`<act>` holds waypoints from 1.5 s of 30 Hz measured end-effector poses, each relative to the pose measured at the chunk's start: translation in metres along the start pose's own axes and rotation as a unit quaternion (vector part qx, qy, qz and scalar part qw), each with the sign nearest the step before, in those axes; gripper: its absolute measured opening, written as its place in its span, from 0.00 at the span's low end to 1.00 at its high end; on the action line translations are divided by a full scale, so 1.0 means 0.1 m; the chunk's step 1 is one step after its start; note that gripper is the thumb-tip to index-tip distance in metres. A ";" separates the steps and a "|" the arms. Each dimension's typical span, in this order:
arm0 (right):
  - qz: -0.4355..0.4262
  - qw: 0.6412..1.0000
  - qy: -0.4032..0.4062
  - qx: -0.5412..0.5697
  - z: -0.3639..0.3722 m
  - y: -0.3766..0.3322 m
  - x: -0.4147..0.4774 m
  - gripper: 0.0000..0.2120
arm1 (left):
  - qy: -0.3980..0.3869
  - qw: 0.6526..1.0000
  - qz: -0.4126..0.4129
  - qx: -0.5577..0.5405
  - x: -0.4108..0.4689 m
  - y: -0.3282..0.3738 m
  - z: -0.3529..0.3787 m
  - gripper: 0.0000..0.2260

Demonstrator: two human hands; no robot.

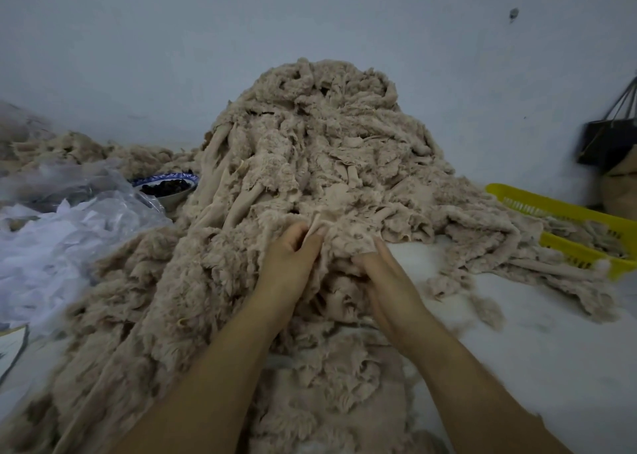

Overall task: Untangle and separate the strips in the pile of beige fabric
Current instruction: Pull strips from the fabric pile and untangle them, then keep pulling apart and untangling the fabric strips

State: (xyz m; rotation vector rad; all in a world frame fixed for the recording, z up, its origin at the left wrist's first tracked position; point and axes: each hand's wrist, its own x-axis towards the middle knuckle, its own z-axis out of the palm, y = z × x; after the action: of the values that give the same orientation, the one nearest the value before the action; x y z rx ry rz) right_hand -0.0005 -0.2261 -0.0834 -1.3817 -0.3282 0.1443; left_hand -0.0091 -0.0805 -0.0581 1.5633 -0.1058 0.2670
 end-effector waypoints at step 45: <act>-0.007 0.902 -0.013 -0.431 -0.13 0.08 -0.05 0.13 | -0.141 0.953 0.047 0.264 0.11 -0.26 -0.18 0.26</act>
State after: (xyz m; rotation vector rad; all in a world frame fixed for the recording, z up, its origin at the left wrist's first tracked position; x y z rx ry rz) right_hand -0.0001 -0.2379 -0.0940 -2.2572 -0.4508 -0.0053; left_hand 0.0063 -0.0615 -0.0808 2.1281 -0.3552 0.1494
